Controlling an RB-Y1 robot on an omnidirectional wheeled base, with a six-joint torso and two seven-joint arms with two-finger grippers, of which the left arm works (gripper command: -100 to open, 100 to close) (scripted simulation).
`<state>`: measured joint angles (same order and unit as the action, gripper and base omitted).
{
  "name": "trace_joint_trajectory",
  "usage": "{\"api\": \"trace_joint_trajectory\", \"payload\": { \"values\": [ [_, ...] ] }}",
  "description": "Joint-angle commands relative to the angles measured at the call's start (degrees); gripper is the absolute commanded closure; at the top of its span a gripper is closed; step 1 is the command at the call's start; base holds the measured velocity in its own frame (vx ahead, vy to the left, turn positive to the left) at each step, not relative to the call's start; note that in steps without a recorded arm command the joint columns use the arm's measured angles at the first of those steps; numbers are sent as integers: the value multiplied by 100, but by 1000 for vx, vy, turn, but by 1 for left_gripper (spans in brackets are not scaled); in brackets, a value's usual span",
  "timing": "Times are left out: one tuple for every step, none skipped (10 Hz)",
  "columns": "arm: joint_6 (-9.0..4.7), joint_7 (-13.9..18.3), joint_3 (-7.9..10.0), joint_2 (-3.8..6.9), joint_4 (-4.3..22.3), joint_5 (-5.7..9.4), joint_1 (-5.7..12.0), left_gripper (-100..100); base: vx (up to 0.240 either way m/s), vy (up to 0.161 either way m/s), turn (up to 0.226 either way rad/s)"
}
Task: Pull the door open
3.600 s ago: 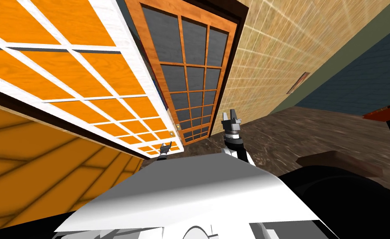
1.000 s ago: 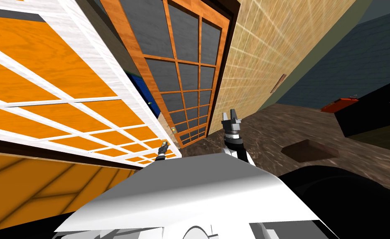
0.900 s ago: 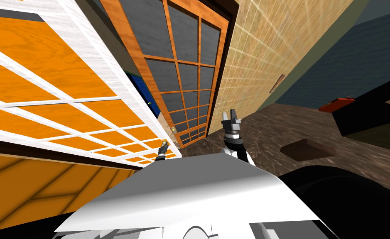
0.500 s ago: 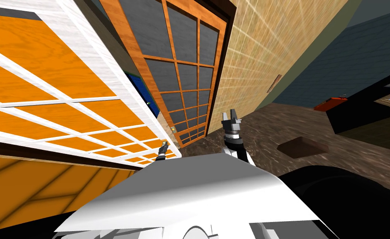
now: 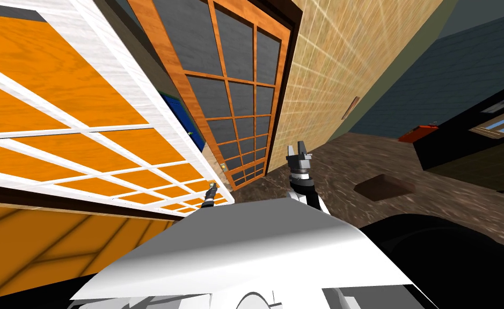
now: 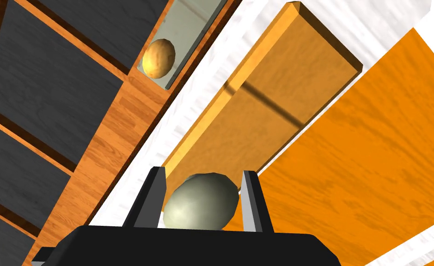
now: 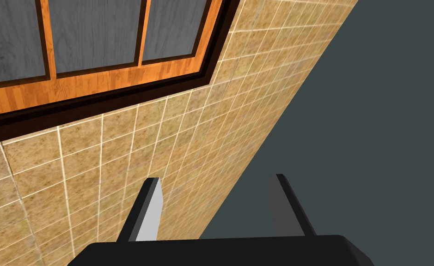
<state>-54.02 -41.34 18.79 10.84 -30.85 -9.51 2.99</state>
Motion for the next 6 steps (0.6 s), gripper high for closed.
{"api": "trace_joint_trajectory", "payload": {
  "values": [
    [-2, 166, 10, 35, -58, 61, -21, 100, -26, 8, -30],
    [5, 389, -34, 38, -65, 141, -22, 100, -33, 12, -38],
    [5, 394, -34, 38, -65, 141, -22, 100, -26, 11, -18],
    [13, 618, -77, 41, -71, 221, -22, 100, -26, 7, -41],
    [13, 622, -77, 41, -71, 221, -22, 100, -25, 6, -31],
    [20, 849, -121, 44, -78, 302, -23, 100, -28, 6, -44]
  ]
}}
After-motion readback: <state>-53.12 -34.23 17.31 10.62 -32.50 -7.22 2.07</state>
